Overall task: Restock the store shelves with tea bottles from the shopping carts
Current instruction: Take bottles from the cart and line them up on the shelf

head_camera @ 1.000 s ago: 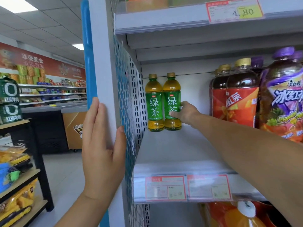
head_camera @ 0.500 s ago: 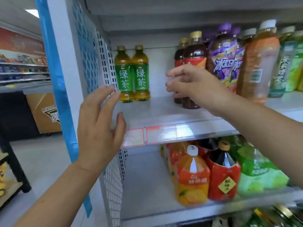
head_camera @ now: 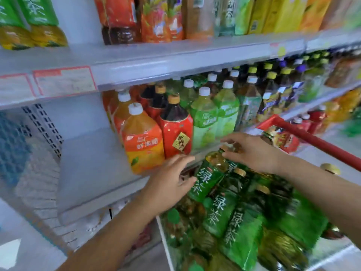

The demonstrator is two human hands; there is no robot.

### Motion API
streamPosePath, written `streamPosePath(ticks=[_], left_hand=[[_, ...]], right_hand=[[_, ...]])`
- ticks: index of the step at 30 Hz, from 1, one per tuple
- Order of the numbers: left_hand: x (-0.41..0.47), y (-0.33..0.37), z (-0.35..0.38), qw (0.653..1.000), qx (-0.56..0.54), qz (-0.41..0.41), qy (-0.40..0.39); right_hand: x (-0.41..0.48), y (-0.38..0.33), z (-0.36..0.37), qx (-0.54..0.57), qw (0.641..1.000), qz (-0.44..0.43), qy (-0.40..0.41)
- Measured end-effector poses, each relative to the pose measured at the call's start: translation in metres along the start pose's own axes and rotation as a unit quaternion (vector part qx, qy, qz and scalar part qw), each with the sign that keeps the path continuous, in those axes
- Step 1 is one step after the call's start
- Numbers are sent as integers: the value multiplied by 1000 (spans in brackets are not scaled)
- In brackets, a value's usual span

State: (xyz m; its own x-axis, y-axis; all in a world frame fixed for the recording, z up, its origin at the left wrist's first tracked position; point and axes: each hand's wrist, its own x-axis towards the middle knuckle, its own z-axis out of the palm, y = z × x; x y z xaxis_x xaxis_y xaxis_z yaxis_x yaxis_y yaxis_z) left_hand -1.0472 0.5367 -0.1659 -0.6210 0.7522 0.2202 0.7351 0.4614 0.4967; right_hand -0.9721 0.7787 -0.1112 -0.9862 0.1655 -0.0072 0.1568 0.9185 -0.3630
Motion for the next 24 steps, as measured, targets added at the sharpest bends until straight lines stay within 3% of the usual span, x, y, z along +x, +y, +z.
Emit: streamPosePath(ticks=[3,5,8,10,13,16,18,20,22,24], left_hand=[[18,1,36,989,-90,-74,-90],[27,5,47,974,-173,-97,-109],[34,3,46,965,-198,-124,-123],[37,0,41,955,-218,-141,-145],[40,4,33,939,-263,-143,-167],[39,7,32,945,-276,-122,-124],[34,4,35,943,-298,-123,-81],[31,-1,36,937,-320,-133,-43],[29,-5,33,930,-339,-140,-17],[28,-7,29,924,-357,-137,-6]], right_hand=[[1,7,13,6,999,16,49],[6,2,19,-39,998,18,43],[13,1,24,-49,998,23,26],[16,4,20,51,998,24,29],[11,0,13,257,966,2,35],[3,-11,8,331,943,-20,29],[-6,-15,-3,238,971,8,-3],[-17,-13,-14,17,996,54,-72],[-25,-9,-15,-142,973,84,-162],[-27,-6,-7,-154,959,103,-214]])
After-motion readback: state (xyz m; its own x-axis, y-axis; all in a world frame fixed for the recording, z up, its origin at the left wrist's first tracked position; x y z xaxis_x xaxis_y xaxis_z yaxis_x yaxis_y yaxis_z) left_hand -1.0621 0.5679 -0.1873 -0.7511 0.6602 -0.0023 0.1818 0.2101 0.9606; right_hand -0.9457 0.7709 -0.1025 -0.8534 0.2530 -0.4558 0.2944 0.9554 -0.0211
